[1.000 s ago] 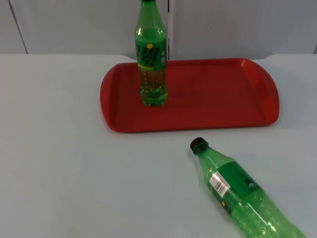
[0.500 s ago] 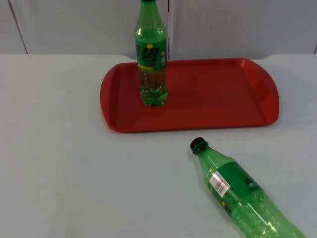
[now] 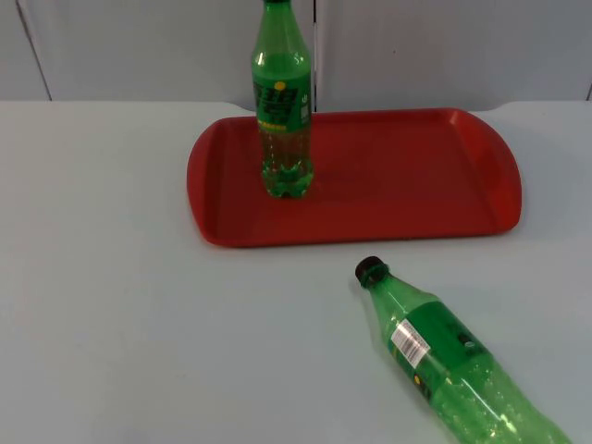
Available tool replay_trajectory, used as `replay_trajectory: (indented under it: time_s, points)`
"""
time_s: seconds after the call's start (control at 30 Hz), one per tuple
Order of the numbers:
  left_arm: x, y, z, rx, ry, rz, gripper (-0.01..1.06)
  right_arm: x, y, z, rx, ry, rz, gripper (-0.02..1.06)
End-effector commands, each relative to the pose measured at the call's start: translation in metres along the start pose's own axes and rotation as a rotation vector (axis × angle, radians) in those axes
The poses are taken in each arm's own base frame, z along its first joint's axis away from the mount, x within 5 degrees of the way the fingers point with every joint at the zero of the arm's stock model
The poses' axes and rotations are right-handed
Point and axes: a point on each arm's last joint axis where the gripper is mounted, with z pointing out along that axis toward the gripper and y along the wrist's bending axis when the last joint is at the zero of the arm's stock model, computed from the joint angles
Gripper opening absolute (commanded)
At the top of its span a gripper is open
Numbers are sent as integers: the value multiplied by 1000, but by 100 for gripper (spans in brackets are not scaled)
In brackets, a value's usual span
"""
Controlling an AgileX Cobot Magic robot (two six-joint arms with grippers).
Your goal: Place the bottle upright on the tray.
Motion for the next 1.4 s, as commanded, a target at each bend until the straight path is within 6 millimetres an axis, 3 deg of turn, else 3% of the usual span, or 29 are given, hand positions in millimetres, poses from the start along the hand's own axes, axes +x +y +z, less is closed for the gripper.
replay_trajectory:
  time_s: [0.0,0.8,1.0,1.1,1.37]
  points:
    - [0,0,0,3,-9,-3,105,0,0,0,7,-9,0,105]
    - [0,0,0,3,-9,-3,105,-7,2,-6,-17,-31,12,104]
    - [0,0,0,3,-9,-3,105,-36,2,0,-15,45,14,104]
    - [0,0,0,3,-9,-3,105,-57,2,15,-13,138,16,104]
    - [0,0,0,3,-9,-3,105,-83,2,54,-14,317,15,104]
